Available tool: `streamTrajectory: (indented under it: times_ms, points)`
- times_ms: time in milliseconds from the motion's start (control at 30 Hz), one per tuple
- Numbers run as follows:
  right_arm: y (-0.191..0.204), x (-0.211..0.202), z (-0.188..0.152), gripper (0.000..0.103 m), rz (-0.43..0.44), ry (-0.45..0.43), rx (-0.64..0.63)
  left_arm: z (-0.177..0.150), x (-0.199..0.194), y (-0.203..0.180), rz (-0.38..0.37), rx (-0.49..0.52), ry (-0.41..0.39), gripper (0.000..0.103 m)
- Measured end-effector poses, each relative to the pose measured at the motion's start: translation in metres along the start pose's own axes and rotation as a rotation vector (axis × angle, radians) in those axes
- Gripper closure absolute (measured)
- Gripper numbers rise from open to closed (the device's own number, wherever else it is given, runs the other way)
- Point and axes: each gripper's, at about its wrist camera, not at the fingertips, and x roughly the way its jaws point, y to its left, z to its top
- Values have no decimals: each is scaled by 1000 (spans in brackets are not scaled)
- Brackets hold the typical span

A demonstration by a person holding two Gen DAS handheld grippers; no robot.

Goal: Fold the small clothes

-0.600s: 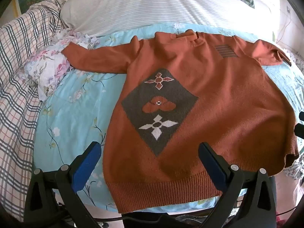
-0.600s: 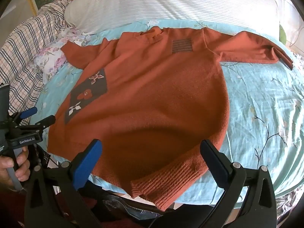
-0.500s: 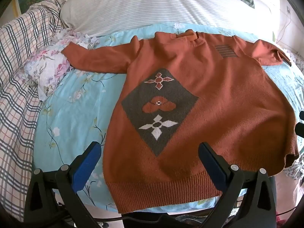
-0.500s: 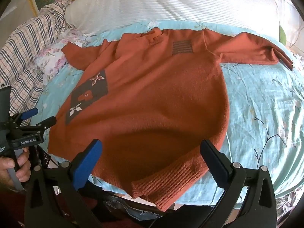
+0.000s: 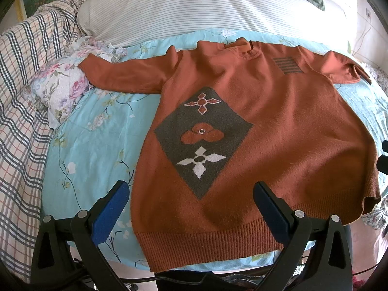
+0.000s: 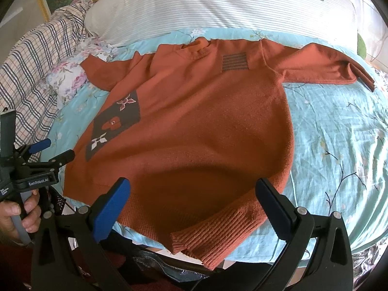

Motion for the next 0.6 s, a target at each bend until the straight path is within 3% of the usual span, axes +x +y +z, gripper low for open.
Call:
streamTrajectory:
  times_ms: [600]
  points:
    - [0, -4, 3, 0, 0, -17, -2, -2, -2, -6, 1, 1, 0, 1]
